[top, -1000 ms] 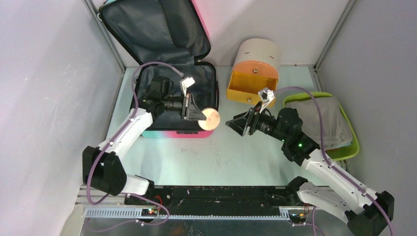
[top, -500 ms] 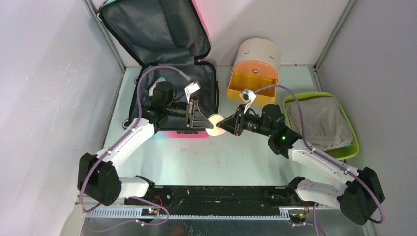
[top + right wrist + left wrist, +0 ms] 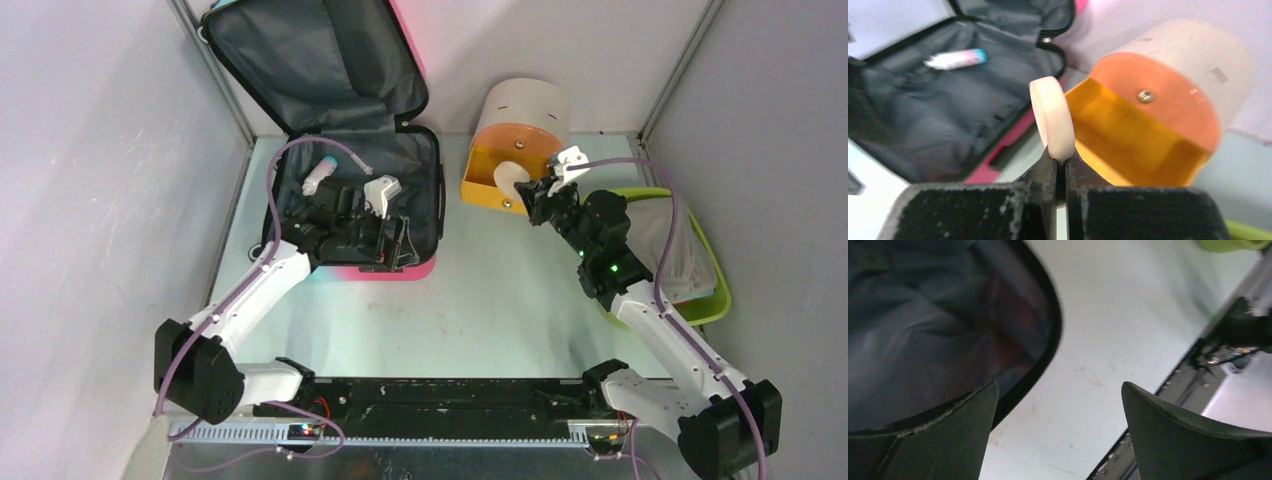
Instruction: Open, take out, and arrange the luggage
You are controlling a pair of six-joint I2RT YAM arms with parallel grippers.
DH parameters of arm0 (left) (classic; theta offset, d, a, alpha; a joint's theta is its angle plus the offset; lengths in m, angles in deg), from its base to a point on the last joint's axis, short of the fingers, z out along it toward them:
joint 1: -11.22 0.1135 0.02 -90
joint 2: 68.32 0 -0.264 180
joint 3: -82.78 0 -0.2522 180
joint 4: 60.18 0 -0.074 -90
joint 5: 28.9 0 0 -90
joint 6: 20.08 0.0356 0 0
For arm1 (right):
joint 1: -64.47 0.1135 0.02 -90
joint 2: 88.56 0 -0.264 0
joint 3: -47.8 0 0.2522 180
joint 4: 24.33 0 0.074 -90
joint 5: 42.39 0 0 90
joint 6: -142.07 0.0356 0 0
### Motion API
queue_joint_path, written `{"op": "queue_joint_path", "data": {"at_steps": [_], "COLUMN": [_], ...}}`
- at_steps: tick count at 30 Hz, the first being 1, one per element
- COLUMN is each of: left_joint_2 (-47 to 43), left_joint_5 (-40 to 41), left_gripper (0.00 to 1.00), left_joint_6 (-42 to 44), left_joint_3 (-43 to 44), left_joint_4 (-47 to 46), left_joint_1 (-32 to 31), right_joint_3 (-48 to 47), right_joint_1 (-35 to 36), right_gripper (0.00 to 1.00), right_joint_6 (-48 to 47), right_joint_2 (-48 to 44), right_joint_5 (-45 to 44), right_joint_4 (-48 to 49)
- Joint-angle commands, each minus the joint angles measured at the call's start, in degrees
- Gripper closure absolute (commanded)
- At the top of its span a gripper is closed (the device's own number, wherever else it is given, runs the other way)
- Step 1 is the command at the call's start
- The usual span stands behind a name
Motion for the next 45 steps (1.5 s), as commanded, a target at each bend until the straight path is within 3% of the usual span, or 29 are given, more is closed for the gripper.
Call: {"op": "queue_joint_path", "data": {"at_steps": [1,6,11,14,17,19,34,45], "left_joint_2": [-3.1,-5.3,-9.3,-10.9,-11.4,-11.2,-11.6,-12.7], "left_joint_5": [15.4,21.6,19.0,18.3,19.0,19.5,21.6,23.1], "left_gripper": [0.00,0.00,0.00,0.00,0.00,0.00,0.00,0.00], "left_joint_6": [2.7,2.9,3.0,3.0,3.0,3.0,3.1,2.8], "left_joint_3": [2.8,2.0,-0.3,-1.0,-1.4,-1.1,-0.9,-1.2], "left_joint_4": [4.3,4.4,0.3,-0.6,-0.8,-0.7,0.1,-0.3], "left_joint_1": [-0.2,-0.2,-0.2,-0.2,-0.2,-0.2,-0.2,-0.2], "right_joint_3": [-4.6,-10.1,-20.7,-23.8,-25.0,-25.1,-24.6,-18.4], "right_joint_1": [-0.9,-1.2,-1.3,-0.9,0.0,0.9,1.3,3.1], "right_gripper": [0.97,0.93,0.88,0.64,0.54,0.53,0.61,0.74], "right_joint_6": [-21.2,-32.8,-38.9,-40.0,-38.9,-38.1,-28.9,-34.0], "right_joint_2": [3.9,13.4,24.6,29.4,29.6,29.0,26.3,22.2], "right_joint_5": [-5.4,-4.9,-8.4,-12.5,-13.5,-13.1,-10.4,4.7], "right_joint_4": [0.3,-1.5,-8.0,-10.2,-13.1,-14.9,-20.8,-25.1]}}
